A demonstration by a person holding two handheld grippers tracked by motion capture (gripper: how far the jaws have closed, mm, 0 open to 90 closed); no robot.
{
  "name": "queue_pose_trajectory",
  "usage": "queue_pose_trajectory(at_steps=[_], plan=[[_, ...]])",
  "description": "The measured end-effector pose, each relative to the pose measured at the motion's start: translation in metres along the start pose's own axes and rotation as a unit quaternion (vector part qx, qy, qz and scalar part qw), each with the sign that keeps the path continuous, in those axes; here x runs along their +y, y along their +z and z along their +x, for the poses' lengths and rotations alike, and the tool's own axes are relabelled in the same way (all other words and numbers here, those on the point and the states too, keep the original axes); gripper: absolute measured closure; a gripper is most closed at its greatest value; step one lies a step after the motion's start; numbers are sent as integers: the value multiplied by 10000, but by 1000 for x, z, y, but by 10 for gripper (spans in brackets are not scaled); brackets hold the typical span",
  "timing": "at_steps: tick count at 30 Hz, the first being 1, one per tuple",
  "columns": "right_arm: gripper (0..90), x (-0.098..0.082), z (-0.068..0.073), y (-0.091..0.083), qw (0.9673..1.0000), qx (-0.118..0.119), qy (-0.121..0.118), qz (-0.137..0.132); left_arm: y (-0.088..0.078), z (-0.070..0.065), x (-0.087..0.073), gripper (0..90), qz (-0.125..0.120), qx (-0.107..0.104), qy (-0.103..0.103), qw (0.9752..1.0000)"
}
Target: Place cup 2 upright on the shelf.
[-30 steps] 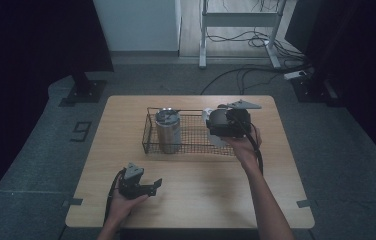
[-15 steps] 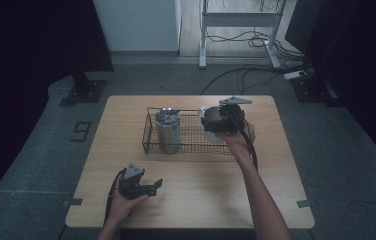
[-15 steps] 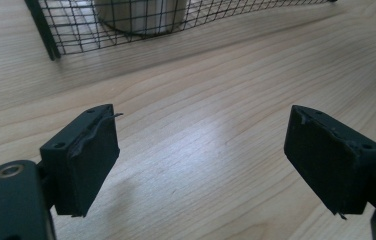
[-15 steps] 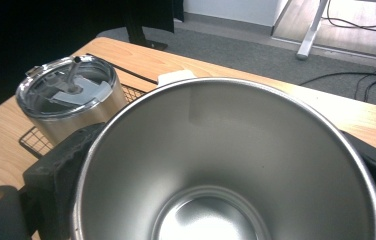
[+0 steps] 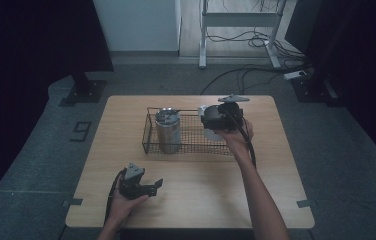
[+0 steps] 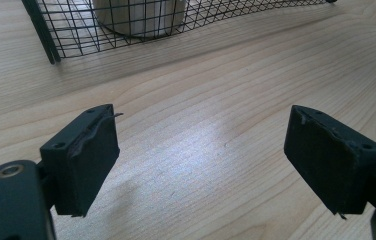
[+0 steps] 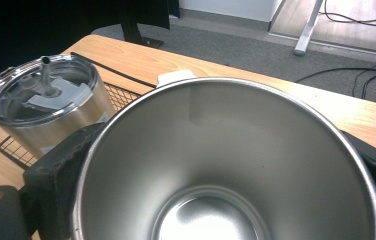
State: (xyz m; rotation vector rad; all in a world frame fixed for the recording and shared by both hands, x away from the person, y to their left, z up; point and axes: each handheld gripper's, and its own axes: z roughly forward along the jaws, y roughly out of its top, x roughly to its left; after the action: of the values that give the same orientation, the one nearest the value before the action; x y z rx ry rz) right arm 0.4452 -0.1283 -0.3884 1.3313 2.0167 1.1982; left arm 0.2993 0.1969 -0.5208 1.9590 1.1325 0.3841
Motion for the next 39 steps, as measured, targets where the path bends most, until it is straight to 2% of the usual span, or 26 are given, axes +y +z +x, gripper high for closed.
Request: queue_pose_trajectory(at_steps=[16, 22, 39], plan=[[56, 1, -7, 17, 9999, -88, 17, 46, 3, 1, -2, 145, 35, 19, 11, 10000], [56, -2, -9, 26, 9998, -125, 94, 104, 3, 2, -2, 145, 58, 26, 12, 10000], [56, -26, -19, 44, 9992, -159, 173, 318, 4, 2, -3, 146, 88, 51, 11, 9999]])
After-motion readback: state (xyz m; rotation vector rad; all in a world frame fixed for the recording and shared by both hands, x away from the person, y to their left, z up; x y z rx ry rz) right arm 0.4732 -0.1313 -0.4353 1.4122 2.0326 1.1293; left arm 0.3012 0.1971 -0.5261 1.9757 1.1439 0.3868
